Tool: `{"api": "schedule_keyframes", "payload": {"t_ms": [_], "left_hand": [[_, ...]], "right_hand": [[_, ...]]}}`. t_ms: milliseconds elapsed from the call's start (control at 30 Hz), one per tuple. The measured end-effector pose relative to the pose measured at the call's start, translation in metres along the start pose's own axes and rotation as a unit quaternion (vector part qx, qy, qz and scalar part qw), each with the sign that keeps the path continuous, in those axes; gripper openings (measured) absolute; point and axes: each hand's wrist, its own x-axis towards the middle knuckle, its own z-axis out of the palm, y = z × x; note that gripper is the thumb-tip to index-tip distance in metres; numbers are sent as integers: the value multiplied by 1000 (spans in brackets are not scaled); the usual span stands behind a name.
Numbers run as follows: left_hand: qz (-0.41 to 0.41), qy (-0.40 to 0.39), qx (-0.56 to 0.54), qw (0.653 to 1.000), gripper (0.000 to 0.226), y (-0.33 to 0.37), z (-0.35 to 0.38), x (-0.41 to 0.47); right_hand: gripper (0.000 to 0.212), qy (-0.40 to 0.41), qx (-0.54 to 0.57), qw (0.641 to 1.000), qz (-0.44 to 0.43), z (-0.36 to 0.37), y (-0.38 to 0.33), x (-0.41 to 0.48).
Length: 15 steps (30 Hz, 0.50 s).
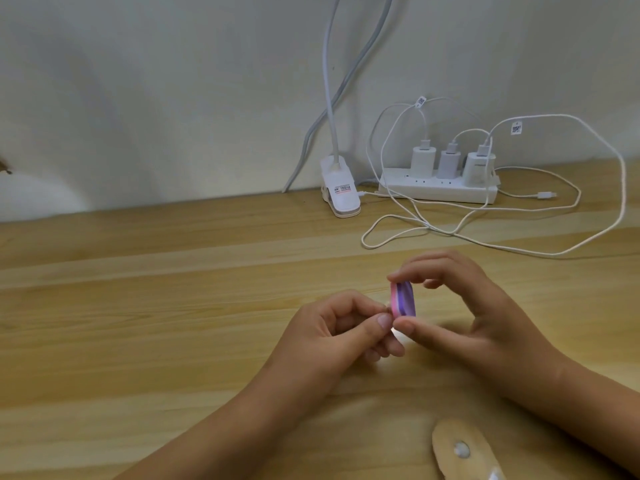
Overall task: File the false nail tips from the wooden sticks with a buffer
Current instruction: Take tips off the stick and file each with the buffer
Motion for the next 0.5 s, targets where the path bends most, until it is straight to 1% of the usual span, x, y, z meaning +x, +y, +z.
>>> {"api": "schedule_keyframes", "payload": {"t_ms": [133, 267, 400, 500], "left_hand": [[8, 0, -4, 1000, 14, 0, 0, -1], [6, 9, -6, 1000, 9, -2, -1, 0], [14, 11, 7, 1000, 13, -2, -2, 1], [20, 17, 4, 1000, 10, -3, -2, 1]], "right_hand": [[37, -2, -9, 1000, -20, 1, -1, 0], [37, 27, 20, 999, 38, -1, 1, 2], [39, 61, 80, 994, 49, -1, 0, 1], [34, 58, 101, 991, 63, -1, 0, 1]]}}
